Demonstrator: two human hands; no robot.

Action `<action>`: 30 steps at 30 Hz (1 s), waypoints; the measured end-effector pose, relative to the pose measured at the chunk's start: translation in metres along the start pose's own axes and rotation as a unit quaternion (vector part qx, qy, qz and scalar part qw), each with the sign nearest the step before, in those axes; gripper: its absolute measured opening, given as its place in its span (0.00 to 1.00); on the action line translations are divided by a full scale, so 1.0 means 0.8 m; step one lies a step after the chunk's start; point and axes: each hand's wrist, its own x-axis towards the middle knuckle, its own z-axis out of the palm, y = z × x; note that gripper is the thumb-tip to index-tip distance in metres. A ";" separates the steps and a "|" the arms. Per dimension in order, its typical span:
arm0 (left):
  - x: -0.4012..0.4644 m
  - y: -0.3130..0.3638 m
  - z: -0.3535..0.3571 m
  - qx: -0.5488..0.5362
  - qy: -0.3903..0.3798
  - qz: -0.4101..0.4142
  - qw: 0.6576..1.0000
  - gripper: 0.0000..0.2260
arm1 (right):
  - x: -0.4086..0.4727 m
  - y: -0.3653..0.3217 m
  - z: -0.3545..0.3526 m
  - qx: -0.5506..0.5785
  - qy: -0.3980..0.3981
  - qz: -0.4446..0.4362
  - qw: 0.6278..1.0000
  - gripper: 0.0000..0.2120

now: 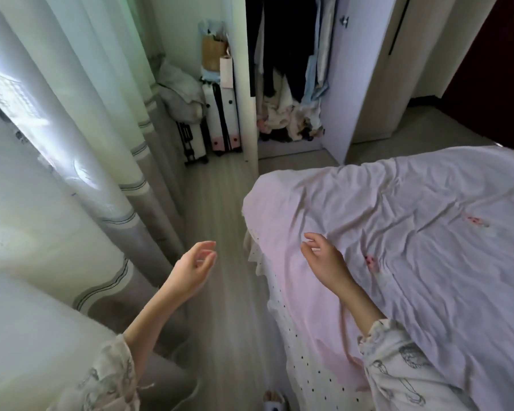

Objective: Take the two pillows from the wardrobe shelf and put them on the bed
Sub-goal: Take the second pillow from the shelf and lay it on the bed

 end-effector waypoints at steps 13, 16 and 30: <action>0.307 -0.011 -0.110 -0.059 0.057 -0.042 0.996 0.14 | 0.346 -0.150 0.093 -0.009 -0.046 -0.073 0.996 0.16; 0.409 -0.012 -0.151 -0.068 0.056 -0.026 0.996 0.14 | 0.432 -0.184 0.121 -0.002 -0.026 -0.071 0.997 0.16; 0.776 0.054 -0.240 -0.067 -0.025 0.020 0.997 0.13 | 0.732 -0.278 0.156 0.039 0.061 -0.032 0.997 0.15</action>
